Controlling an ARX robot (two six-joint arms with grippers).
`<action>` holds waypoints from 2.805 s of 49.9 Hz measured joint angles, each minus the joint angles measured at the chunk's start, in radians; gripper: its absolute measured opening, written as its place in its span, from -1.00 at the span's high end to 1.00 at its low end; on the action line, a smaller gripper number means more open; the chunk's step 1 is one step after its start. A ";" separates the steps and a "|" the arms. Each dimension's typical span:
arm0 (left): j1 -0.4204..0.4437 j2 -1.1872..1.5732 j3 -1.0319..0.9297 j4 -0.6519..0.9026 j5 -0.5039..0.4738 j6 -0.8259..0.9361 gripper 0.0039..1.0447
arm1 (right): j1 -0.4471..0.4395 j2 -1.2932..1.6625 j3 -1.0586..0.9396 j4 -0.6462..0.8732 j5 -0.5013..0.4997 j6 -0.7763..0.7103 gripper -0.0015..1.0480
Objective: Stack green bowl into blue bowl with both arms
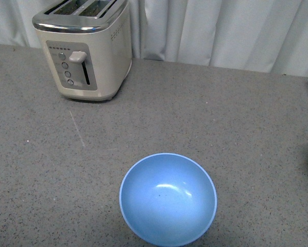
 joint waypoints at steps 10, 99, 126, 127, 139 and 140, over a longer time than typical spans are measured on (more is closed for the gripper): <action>0.000 0.000 0.000 0.000 0.000 0.000 -0.88 | 0.013 0.039 -0.008 0.029 0.013 -0.008 -0.83; 0.000 0.000 0.000 0.000 0.000 0.000 -0.88 | 0.059 0.343 0.137 0.061 0.083 -0.036 -0.83; 0.000 0.000 0.000 0.000 0.000 0.000 -0.88 | 0.063 0.441 0.175 0.097 0.085 -0.032 -0.83; 0.000 0.000 0.000 0.000 0.000 0.000 -0.88 | 0.064 0.445 0.177 0.102 0.085 -0.032 -0.83; 0.000 0.000 0.000 0.000 0.000 0.000 -0.88 | 0.064 0.457 0.177 0.136 0.108 -0.034 -0.17; 0.000 0.000 0.000 0.000 0.000 0.000 -0.88 | 0.064 0.455 0.177 0.136 0.106 -0.032 -0.10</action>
